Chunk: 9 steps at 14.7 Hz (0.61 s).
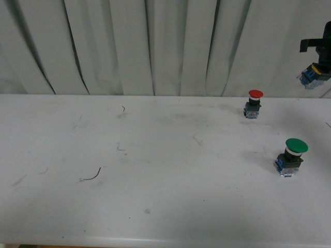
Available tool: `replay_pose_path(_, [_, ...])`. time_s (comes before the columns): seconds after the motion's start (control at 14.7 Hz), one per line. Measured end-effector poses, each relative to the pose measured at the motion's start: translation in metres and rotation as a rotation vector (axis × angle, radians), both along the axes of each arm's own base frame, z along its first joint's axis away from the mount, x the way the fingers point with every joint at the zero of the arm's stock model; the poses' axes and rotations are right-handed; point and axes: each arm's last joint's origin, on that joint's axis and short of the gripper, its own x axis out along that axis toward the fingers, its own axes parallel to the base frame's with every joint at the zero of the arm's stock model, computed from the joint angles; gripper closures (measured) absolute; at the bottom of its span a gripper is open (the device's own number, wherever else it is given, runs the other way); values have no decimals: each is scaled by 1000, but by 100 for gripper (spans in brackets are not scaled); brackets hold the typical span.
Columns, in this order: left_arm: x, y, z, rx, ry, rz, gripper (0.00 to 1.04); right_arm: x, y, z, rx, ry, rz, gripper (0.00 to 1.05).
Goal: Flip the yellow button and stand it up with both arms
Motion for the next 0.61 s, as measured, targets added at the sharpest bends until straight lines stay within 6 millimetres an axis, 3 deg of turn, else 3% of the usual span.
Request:
replay_pose_path(0.34, [0,0,0,0,0,0,7,37,19,-46,-59,214,-32,72])
replay_pose_path(0.61, [0,0,0,0,0,0,7,70,52,-75,-81,301,-37,72])
